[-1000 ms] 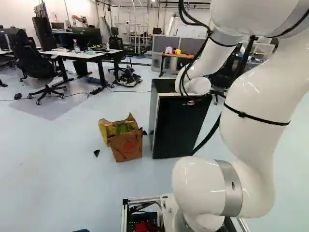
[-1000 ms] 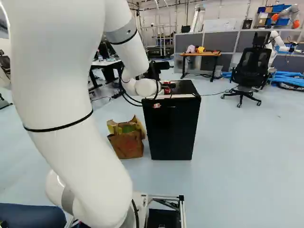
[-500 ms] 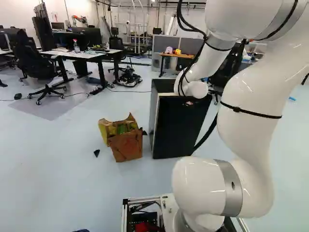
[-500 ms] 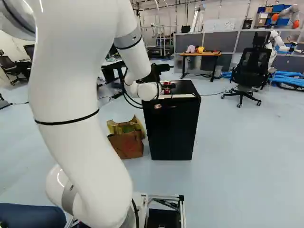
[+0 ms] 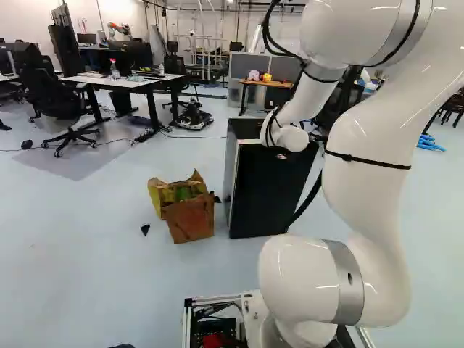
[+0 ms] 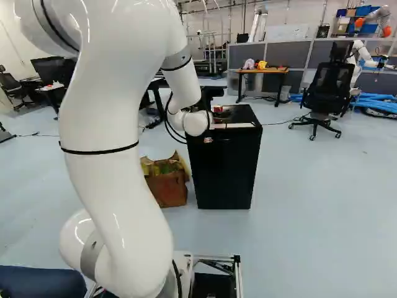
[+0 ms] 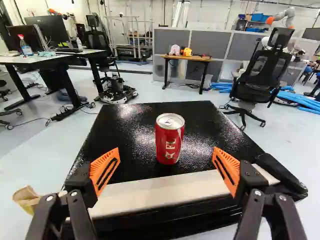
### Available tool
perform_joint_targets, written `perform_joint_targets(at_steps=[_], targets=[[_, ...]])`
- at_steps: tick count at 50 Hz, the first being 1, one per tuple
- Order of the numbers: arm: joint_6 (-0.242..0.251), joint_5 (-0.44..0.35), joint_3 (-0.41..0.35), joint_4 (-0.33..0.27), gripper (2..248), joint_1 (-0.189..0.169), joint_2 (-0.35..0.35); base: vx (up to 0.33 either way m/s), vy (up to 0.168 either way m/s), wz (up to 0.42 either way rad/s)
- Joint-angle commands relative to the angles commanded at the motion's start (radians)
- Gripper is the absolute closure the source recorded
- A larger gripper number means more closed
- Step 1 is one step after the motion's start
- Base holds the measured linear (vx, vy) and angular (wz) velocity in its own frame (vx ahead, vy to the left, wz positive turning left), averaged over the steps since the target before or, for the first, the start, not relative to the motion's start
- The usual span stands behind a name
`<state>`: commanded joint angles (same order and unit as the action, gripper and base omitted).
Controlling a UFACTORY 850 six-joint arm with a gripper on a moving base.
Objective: Grab a drink from the fridge
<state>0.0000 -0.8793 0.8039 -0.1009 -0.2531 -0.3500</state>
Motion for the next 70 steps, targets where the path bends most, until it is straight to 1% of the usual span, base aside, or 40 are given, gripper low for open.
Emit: perform_joint_targets(at_steps=[29,41,70], targets=[[0.000,-0.087,0.074,0.042,3,-0.007,-0.118,0.000,0.000,0.000],[0.000,-0.119,0.107,0.059,3,-0.007,-0.143,0.000,0.000,0.000],[0.000,-0.121,0.190,0.061,3,-0.006,-0.206,0.000,0.000,0.000]])
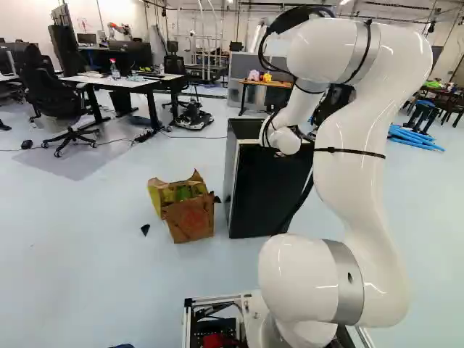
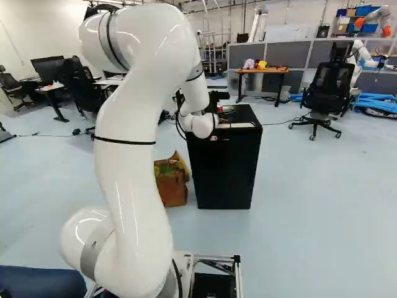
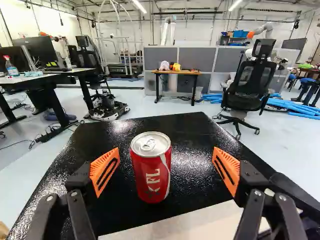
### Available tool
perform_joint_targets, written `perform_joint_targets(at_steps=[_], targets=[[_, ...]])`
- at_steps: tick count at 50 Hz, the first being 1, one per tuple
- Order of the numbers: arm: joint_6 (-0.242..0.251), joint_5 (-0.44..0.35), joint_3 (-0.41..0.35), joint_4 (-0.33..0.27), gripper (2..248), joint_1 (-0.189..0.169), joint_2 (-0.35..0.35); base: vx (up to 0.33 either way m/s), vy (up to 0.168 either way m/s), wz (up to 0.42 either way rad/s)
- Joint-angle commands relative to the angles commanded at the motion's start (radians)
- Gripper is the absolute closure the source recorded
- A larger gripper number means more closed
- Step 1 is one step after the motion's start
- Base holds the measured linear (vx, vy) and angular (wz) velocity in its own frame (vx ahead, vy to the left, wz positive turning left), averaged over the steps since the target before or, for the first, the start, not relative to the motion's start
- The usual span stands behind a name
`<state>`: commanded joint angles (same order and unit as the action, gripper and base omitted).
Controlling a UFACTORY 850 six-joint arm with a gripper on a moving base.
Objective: Grab a drink from the fridge
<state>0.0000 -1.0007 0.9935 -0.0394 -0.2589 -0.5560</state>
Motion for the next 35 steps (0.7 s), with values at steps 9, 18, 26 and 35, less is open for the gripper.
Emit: perform_joint_targets(at_steps=[9,18,26,35], targets=[[0.000,0.005,0.026,0.000,3,0.001,-0.019,0.000,0.000,0.000],[0.000,0.015,0.047,0.002,3,0.001,-0.035,0.000,0.000,0.000],[0.000,0.035,0.059,0.009,3,0.003,-0.044,0.000,0.000,0.000],[0.000,0.039,0.071,0.011,3,0.004,-0.053,0.000,0.000,0.000]])
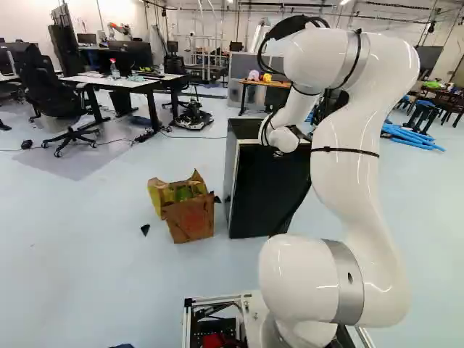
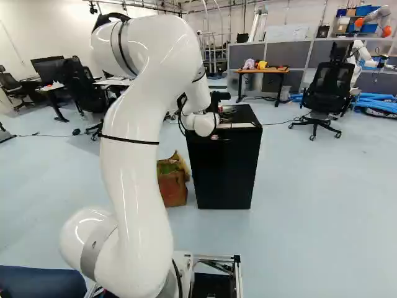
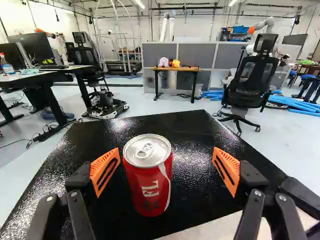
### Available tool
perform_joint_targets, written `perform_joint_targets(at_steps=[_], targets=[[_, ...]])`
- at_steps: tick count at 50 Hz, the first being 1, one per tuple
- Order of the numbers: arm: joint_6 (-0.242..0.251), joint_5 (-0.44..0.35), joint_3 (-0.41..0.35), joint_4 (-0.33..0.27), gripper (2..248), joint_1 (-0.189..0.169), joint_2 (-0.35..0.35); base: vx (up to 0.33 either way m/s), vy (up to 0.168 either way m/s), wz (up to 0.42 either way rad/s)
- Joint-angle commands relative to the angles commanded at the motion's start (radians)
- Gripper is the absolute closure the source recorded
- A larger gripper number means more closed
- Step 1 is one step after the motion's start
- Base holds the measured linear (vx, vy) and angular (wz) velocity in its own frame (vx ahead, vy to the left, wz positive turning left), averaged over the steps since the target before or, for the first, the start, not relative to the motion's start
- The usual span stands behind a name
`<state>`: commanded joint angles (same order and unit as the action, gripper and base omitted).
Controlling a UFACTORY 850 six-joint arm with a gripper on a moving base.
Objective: Grab a drink from the fridge
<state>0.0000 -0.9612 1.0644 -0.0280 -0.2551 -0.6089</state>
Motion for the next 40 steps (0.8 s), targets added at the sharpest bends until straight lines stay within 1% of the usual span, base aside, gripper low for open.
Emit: perform_joint_targets(at_steps=[17,18,22,23,28,29,33,34,40], targets=[[0.000,0.000,0.005,0.000,5,0.000,-0.003,0.000,0.000,0.000],[0.000,0.000,0.005,0.000,40,0.000,-0.003,0.000,0.000,0.000],[0.000,0.000,0.005,0.000,40,0.000,-0.003,0.000,0.000,0.000],[0.000,0.000,0.005,0.000,78,0.000,-0.003,0.000,0.000,0.000],[0.000,0.000,0.005,0.000,78,0.000,-0.003,0.000,0.000,0.000],[0.000,0.000,0.005,0.000,116,0.000,-0.003,0.000,0.000,0.000],[0.000,0.000,0.005,0.000,116,0.000,-0.003,0.000,0.000,0.000],[0.000,0.000,0.005,0.000,150,0.000,-0.003,0.000,0.000,0.000],[0.000,0.000,0.005,0.000,151,0.000,-0.003,0.000,0.000,0.000]])
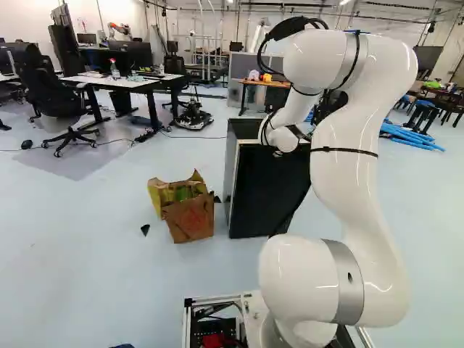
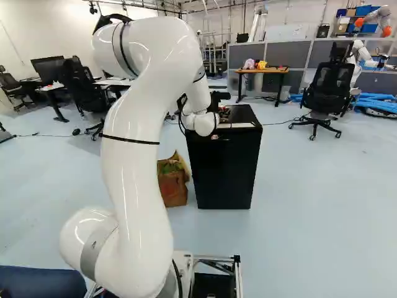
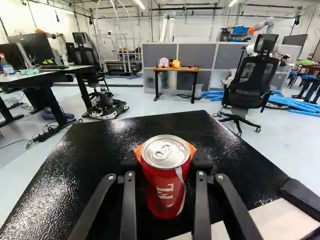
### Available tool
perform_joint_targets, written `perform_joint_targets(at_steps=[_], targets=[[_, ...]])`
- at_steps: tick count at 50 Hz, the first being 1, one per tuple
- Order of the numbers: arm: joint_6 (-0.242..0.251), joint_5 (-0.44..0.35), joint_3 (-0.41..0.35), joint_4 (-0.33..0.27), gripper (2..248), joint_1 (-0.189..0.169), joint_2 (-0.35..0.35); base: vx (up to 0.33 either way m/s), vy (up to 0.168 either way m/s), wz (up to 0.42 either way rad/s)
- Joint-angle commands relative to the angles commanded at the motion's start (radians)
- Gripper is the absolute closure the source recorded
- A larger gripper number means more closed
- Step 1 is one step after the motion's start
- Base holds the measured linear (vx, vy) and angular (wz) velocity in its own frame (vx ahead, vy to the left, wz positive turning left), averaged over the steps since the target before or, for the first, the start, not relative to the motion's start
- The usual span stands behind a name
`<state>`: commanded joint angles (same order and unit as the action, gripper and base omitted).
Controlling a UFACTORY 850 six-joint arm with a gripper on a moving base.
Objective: Grab a drink from the fridge
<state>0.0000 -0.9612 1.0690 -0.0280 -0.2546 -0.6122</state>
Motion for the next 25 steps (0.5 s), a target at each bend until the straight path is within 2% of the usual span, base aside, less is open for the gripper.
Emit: perform_joint_targets(at_steps=[25], targets=[[0.000,0.000,-0.002,0.000,151,0.000,0.029,0.000,0.000,0.000]])
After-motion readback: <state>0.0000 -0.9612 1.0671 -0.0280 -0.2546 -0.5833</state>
